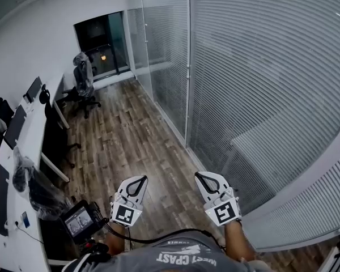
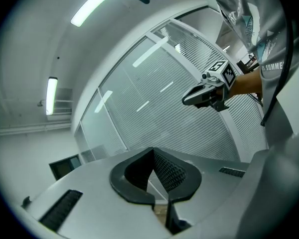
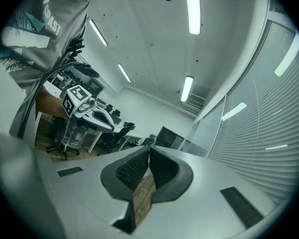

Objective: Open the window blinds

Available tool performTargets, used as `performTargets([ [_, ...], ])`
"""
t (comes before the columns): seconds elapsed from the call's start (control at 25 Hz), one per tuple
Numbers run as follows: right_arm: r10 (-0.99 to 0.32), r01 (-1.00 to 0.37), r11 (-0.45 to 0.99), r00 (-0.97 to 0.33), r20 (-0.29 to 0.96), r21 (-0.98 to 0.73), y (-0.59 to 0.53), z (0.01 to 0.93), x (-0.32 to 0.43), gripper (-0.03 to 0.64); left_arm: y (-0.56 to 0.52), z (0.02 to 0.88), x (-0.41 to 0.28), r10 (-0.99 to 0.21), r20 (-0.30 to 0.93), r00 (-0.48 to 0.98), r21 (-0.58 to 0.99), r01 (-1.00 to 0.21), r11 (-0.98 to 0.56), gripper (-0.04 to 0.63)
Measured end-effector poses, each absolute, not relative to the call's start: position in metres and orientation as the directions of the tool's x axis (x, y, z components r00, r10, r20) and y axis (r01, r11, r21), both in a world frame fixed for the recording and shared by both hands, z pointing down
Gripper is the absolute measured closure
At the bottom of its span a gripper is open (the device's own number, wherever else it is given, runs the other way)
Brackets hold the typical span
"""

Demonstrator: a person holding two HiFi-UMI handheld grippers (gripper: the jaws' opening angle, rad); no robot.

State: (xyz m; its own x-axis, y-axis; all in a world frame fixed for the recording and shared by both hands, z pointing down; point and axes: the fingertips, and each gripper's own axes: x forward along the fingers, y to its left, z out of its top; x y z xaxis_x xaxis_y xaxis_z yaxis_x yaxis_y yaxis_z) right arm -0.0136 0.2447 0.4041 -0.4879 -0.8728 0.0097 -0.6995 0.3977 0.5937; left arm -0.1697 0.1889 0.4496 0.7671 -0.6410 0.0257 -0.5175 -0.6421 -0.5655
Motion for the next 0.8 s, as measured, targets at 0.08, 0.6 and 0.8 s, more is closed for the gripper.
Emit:
performTargets([
  [0.08,-0.865,-0.670,0.417,-0.500,0.042,0.615,0.230,0.407,-0.038,0.614,0.170,0.451,-0.190,-0.656,0.024,0.754,-0.568,-0.530,-0.630,0.594],
  [0.6,-0.772,-0.570,0.532,-0.631,0.081,0.626,0.180,0.414,-0.083,0.614,0.149,0.474,-0.222,-0.728,0.057,0.683,-0.591,-0.565,-0.576,0.593],
  [0.8,-0.728,-0.533,0.565,-0.681,0.077,0.630,0.162,0.406,-0.098,0.614,0.136,0.467,-0.241,-0.772,0.056,0.634,-0.589,-0.603,-0.538,0.592],
])
